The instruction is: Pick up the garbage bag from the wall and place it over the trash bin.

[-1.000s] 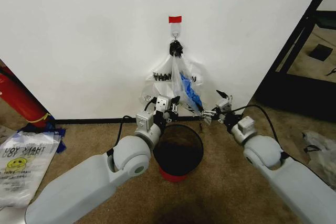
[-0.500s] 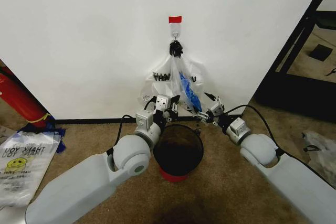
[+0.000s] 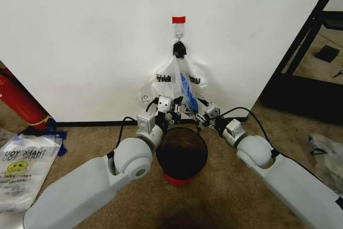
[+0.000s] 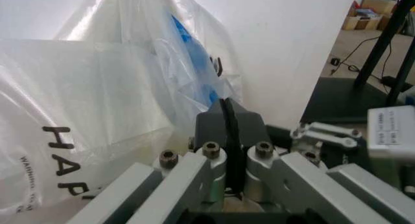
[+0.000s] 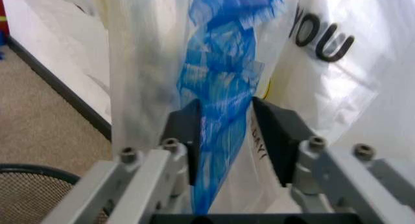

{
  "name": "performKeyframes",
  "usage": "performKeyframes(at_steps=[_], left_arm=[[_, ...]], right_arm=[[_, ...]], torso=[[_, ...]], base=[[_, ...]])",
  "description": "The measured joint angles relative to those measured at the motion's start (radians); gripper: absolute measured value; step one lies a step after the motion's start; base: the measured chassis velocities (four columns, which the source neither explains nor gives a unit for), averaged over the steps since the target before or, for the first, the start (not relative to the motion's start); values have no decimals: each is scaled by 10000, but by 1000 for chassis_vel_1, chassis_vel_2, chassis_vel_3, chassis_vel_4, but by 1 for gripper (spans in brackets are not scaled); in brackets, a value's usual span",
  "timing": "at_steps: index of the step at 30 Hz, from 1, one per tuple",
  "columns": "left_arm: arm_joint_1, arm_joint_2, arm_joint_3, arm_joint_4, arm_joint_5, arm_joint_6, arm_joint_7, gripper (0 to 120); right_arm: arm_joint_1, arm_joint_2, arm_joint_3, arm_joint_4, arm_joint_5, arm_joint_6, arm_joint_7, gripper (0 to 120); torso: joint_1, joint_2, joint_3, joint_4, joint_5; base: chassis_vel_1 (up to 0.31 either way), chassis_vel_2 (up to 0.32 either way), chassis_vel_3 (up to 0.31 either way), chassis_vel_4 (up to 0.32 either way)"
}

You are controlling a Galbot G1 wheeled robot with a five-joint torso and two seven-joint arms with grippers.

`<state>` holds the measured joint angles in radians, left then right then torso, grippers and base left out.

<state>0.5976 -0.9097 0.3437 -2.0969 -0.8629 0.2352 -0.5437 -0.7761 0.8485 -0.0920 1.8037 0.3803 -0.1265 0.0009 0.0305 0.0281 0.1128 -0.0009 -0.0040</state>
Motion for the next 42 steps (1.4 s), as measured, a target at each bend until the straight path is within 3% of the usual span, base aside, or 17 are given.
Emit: performKeyframes(at_steps=[5,8,17,32,40,42], left_arm=[[-14,4,9,-56,-45,0,-9,0],[-17,3,9,-73,-59,0,-10,0],[37,14,-45,-96,-67,-32,-14,0],[332,163,-616,489,217,-473,22,0],[684,154,-732,333,293,-361,-110,1],[712,257,-941,45,277,-199,-118,11]], right_arm=[[107,187,-22,-105,842,-407,368,4],[133,218,-23,-104,1138,-500,455,0],[-197,493,433,154,1771,-433,746,0],[-3772,2365,4775,2611,5017,900,1473,0],[-4327,3005,5334,3288,6063,1070,1574,0],[-4421,3081,5306,3317,5986,1101,1571,0]], torso=[[0,0,0,1,0],[0,0,0,0,0],[0,0,0,3,1],[-2,2,-1,0,-1],[-2,2,-1,2,-2],[-2,2,-1,1,0]], base=[[0,0,0,0],[0,0,0,0],[0,0,0,0],[0,0,0,0],[0,0,0,0],[0,0,0,0]])
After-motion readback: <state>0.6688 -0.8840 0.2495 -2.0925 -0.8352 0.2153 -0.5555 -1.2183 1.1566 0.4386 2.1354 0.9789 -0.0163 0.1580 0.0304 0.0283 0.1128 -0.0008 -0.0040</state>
